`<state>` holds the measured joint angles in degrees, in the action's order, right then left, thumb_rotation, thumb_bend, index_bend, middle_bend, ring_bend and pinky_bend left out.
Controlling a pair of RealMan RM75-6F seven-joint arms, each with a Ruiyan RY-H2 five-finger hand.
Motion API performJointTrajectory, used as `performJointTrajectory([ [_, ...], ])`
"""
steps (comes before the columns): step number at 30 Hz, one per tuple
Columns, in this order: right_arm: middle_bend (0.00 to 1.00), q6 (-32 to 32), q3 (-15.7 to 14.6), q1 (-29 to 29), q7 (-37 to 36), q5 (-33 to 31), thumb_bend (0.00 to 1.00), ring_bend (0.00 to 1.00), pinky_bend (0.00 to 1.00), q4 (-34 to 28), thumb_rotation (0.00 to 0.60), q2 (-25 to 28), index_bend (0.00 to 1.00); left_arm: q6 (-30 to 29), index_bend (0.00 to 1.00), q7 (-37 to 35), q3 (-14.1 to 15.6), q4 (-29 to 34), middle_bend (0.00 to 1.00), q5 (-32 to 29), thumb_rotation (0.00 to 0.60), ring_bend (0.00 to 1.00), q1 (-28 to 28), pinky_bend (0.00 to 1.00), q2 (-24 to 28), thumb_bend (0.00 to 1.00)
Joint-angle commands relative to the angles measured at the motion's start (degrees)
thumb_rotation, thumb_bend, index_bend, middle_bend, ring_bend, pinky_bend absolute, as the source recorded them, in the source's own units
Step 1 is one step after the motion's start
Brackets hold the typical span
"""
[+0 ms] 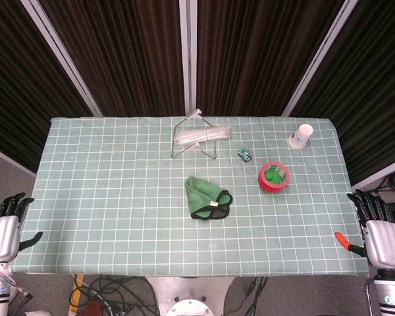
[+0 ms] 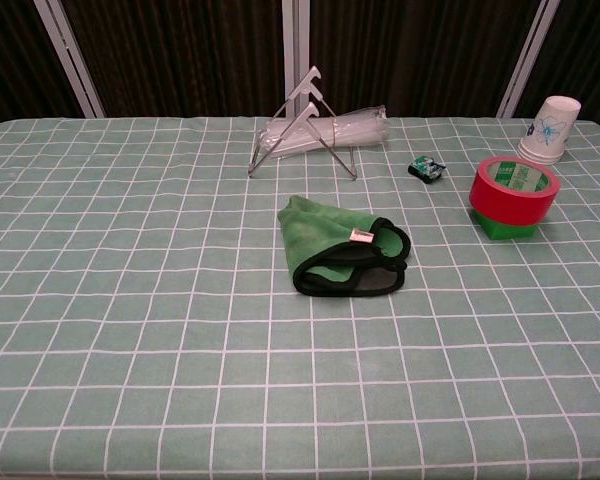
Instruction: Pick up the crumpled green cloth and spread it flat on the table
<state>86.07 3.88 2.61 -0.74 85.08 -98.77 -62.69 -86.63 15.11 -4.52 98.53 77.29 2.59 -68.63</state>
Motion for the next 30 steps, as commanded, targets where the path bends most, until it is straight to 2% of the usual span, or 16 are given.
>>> performJointTrajectory([
  [1, 0.06, 0.0, 0.0, 0.0, -0.1, 0.1, 0.09, 0.0, 0.0, 0.0, 0.6, 0.0, 0.13, 0.0, 0.22, 0.0, 0.1, 0.0, 0.17, 0.0, 0.6, 0.13, 0.0, 0.22, 0.0, 0.01],
  [10, 0.07, 0.2, -0.5, -0.2, -2.3, 1.3, 0.1, 0.0, 0.0, -0.3, 0.6, 0.6, 0.14, -0.8, 0.22, 0.1, 0.4, 0.6, 0.17, 0.8, 0.6, 0.13, -0.4, 0.22, 0.3, 0.01],
  [16, 0.07, -0.4, -1.1, 0.2, -4.3, 2.7, 0.1, 0.0, 0.0, -0.8, 0.6, 0.8, 0.19, -1.7, 0.22, 0.2, 0.5, 1.3, 0.17, 1.4, 0.6, 0.13, -0.7, 0.22, 0.6, 0.01],
  [18, 0.07, -1.7, -1.2, 1.0, -5.0, 3.1, 0.1, 0.0, 0.0, -1.4, 0.6, 0.5, 0.23, -1.6, 0.22, 0.4, 0.4, 1.5, 0.17, 1.3, 0.6, 0.13, -0.7, 0.22, 0.7, 0.01],
  [24, 0.08, -8.5, 0.7, 6.3, -5.2, 2.2, 0.09, 0.0, 0.0, -3.7, 0.6, -2.1, 0.4, -1.5, 0.22, 0.6, 0.4, 1.9, 0.17, 1.9, 0.6, 0.13, -0.4, 0.22, 0.7, 0.01],
  [30, 0.08, -18.7, 4.1, 14.2, 0.8, -3.4, 0.09, 0.0, 0.0, -4.2, 0.6, -8.1, 0.43, -2.1, 0.22, 0.6, 0.8, 2.2, 0.17, 2.2, 0.6, 0.13, -1.0, 0.22, 1.0, 0.01],
])
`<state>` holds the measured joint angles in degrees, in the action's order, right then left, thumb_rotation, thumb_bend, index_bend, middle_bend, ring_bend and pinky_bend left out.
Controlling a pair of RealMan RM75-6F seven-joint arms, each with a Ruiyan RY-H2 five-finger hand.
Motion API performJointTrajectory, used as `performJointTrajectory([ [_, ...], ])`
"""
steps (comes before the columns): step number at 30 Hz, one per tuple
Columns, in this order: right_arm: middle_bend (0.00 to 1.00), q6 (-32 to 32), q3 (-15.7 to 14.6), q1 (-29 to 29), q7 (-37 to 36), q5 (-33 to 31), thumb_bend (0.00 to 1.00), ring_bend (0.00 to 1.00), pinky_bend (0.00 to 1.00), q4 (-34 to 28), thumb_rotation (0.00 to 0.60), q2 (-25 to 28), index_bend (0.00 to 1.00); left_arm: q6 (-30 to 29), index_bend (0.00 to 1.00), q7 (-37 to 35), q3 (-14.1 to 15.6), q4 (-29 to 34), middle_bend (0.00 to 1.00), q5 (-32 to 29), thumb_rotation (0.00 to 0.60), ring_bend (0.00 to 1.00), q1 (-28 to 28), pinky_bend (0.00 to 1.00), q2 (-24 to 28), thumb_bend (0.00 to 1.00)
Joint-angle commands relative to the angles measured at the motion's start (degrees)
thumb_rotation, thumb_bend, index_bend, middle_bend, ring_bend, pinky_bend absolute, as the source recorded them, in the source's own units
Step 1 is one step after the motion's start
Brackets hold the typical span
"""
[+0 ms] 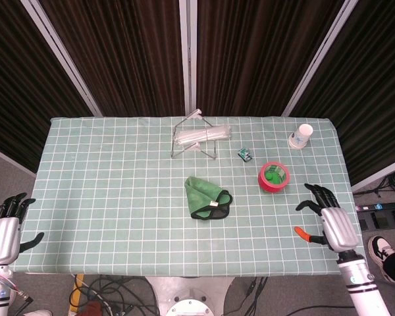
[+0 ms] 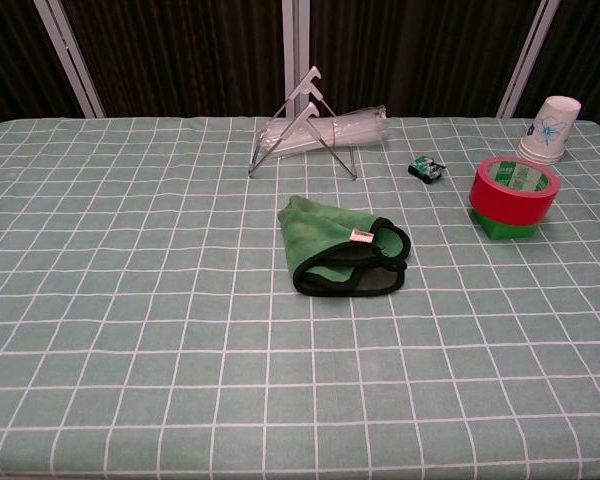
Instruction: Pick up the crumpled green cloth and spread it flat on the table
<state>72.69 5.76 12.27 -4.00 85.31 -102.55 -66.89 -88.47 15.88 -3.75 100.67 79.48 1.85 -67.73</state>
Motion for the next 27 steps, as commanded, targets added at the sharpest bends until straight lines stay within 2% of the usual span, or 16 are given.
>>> performJointTrajectory([
  [1, 0.08, -6.7, 2.7, 5.7, 5.2, -4.8, 0.09, 0.0, 0.0, -0.2, 0.6, -5.1, 0.43, -0.4, 0.22, -0.3, 0.1, 0.0, 0.17, -0.1, 0.6, 0.13, -0.4, 0.22, 0.2, 0.01],
  [9, 0.08, -17.2, 6.4, 15.1, 12.7, -17.4, 0.09, 0.0, 0.0, 5.3, 0.6, -16.7, 0.43, -0.7, 0.22, -1.4, 0.4, -0.5, 0.17, -0.2, 0.6, 0.13, -1.1, 0.22, 0.2, 0.01],
  [17, 0.08, -20.4, 8.5, 21.9, 18.9, -26.7, 0.09, 0.0, 0.0, 15.0, 0.6, -27.0, 0.43, -0.5, 0.22, -2.2, 0.3, -1.2, 0.17, -0.7, 0.6, 0.13, -1.2, 0.22, 0.3, 0.01],
  [27, 0.08, -22.7, 9.9, 27.1, 20.5, -32.6, 0.1, 0.0, 0.0, 23.8, 0.6, -34.9, 0.44, 0.2, 0.22, -2.5, -0.1, -1.8, 0.17, -1.2, 0.6, 0.13, -0.9, 0.22, 0.4, 0.01],
])
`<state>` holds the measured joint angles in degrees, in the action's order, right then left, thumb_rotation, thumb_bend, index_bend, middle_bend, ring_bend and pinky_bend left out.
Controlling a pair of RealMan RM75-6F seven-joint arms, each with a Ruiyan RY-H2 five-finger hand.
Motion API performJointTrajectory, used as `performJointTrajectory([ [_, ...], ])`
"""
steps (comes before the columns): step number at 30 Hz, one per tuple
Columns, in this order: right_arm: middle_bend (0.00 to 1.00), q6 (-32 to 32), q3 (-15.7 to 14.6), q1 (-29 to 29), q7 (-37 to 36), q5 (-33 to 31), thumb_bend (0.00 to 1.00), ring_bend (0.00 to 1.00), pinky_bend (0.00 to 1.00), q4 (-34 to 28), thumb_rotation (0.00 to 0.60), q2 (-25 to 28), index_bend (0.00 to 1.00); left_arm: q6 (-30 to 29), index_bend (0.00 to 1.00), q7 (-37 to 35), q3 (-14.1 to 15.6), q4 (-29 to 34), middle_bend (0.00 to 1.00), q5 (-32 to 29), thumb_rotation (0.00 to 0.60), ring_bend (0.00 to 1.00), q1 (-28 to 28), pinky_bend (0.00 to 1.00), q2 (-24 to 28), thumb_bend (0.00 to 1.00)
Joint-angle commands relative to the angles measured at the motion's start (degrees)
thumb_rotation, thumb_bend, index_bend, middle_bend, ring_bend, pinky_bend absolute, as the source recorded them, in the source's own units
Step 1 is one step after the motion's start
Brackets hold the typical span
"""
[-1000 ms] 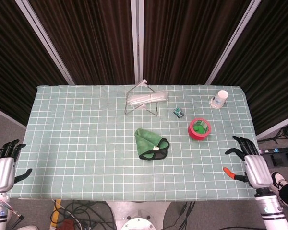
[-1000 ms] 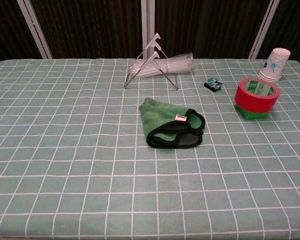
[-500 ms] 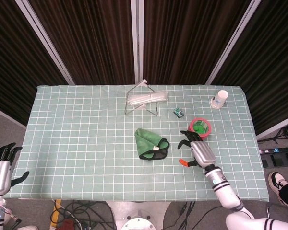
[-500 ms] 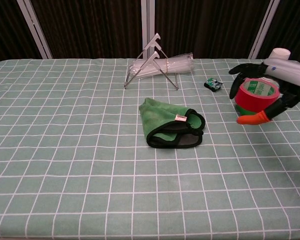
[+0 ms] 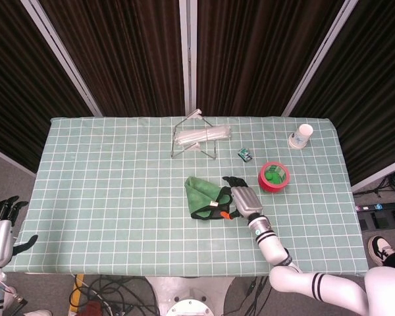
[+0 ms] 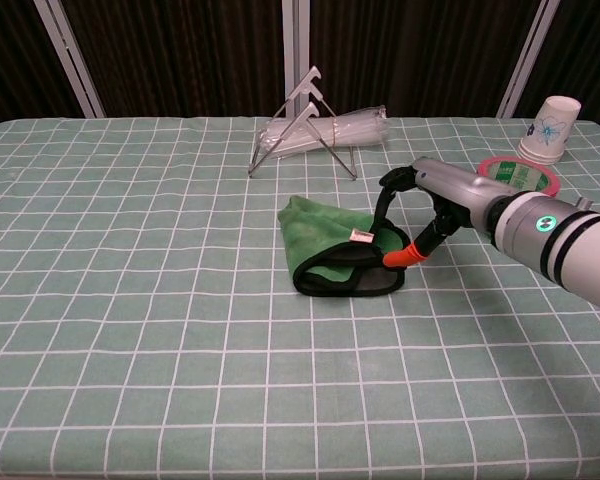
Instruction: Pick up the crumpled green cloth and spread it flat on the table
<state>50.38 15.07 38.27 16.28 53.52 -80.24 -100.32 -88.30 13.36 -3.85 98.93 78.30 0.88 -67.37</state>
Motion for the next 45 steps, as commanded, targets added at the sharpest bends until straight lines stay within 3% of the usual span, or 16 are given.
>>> performJointTrajectory([
  [1, 0.08, -0.5, 0.7, 1.5, 0.2, -1.1, 0.11, 0.0, 0.0, 2.2, 0.6, -2.0, 0.44, 0.1, 0.22, 0.0, -0.1, -0.1, 0.17, -0.1, 0.6, 0.13, 0.0, 0.22, 0.1, 0.01],
  [18, 0.09, -0.9, 1.6, 6.3, 3.0, -5.7, 0.2, 0.0, 0.0, 10.3, 0.6, -8.6, 0.51, 0.3, 0.22, -1.3, -0.3, -1.5, 0.17, -0.5, 0.6, 0.13, -0.1, 0.22, 0.0, 0.01],
  [22, 0.12, -0.7, 1.8, 6.6, 2.9, -5.9, 0.26, 0.0, 0.0, 10.6, 0.6, -8.8, 0.57, 0.3, 0.22, -1.8, -0.4, -1.8, 0.17, -0.5, 0.6, 0.13, -0.1, 0.22, 0.1, 0.01],
  [27, 0.19, 1.2, 2.3, 6.7, 2.4, -3.8, 0.42, 0.0, 0.0, 9.0, 0.6, -7.9, 0.7, 0.9, 0.22, -2.7, -0.8, -2.0, 0.17, -0.5, 0.6, 0.13, 0.4, 0.22, 0.0, 0.01],
  [32, 0.2, 3.5, 3.5, 7.4, 3.3, -0.5, 0.51, 0.0, 0.0, 3.8, 0.6, -4.6, 0.72, 3.2, 0.22, -6.0, -1.9, -2.2, 0.17, -0.2, 0.6, 0.13, 2.2, 0.22, 0.1, 0.01],
  [40, 0.2, 5.0, 8.7, 11.6, 7.2, 0.4, 0.55, 0.0, 0.0, -2.6, 0.6, 0.6, 0.72, 10.0, 0.24, -12.8, -5.6, -2.3, 0.17, -0.2, 0.6, 0.13, 8.7, 0.22, -2.1, 0.01],
  [45, 0.2, 5.5, 11.8, 14.8, 10.1, -1.2, 0.56, 0.0, 0.0, -4.5, 0.6, 2.5, 0.72, 16.0, 0.29, -15.2, -8.4, -3.2, 0.17, -3.2, 0.6, 0.13, 13.8, 0.22, -4.8, 0.02],
])
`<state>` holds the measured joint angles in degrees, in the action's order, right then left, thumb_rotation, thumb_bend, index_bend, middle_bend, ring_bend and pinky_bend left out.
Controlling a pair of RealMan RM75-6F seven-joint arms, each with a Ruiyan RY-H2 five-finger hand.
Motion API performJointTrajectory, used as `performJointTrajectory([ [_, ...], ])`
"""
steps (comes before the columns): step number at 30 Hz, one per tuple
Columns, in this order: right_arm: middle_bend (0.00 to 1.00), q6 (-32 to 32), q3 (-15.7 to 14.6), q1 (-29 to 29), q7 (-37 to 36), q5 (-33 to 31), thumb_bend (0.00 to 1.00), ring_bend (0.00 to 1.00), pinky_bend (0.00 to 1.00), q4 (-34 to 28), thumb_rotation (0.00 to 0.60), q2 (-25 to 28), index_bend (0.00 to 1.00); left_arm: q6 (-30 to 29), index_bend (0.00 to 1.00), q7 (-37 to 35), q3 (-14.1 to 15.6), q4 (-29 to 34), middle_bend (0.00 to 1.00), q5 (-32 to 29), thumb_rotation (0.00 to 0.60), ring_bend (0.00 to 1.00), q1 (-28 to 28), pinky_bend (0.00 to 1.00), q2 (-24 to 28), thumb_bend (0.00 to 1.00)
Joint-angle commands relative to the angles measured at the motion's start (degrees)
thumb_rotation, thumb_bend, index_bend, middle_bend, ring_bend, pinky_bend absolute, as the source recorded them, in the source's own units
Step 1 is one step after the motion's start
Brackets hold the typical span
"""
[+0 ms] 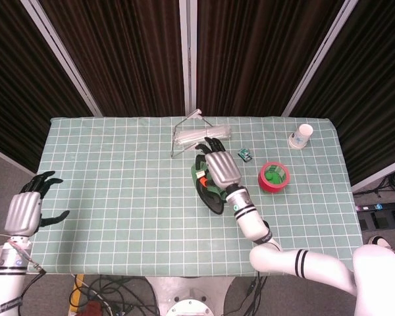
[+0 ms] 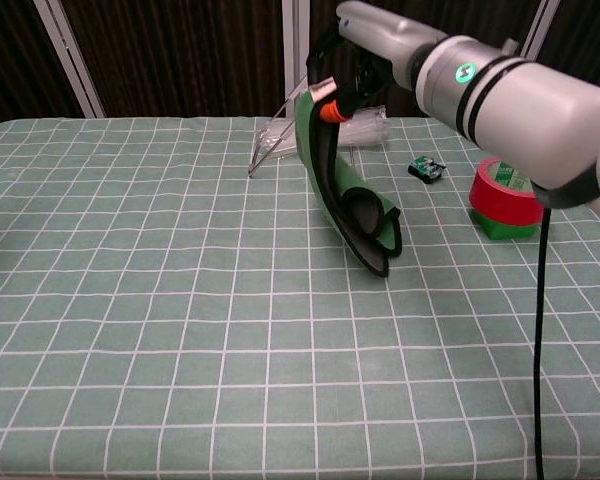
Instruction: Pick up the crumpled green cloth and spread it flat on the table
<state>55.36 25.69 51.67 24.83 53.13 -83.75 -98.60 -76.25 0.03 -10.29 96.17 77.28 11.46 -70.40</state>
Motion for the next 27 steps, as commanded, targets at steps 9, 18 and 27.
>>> performJointTrajectory([
  [9, 0.2, 3.1, 4.2, 6.4, 7.2, -5.8, 0.56, 0.0, 0.0, -3.8, 0.6, 2.1, 0.71, 13.7, 0.31, 0.7, -4.9, -1.7, 0.17, -8.0, 0.533, 0.13, 12.0, 0.23, -6.0, 0.01],
  [18, 0.2, 4.8, 6.1, 12.5, 10.9, -12.0, 0.57, 0.0, 0.0, -1.0, 0.6, -0.5, 0.71, 19.4, 0.31, 7.0, -6.1, -4.6, 0.17, -17.4, 0.281, 0.13, 18.3, 0.24, -11.1, 0.0],
  [27, 0.2, 5.8, 7.6, 19.6, 14.0, -17.8, 0.57, 0.0, 0.0, 6.3, 0.6, -5.8, 0.71, 20.9, 0.31, 12.3, -5.6, -8.3, 0.17, -24.5, 0.259, 0.13, 22.3, 0.24, -15.8, 0.0],
])
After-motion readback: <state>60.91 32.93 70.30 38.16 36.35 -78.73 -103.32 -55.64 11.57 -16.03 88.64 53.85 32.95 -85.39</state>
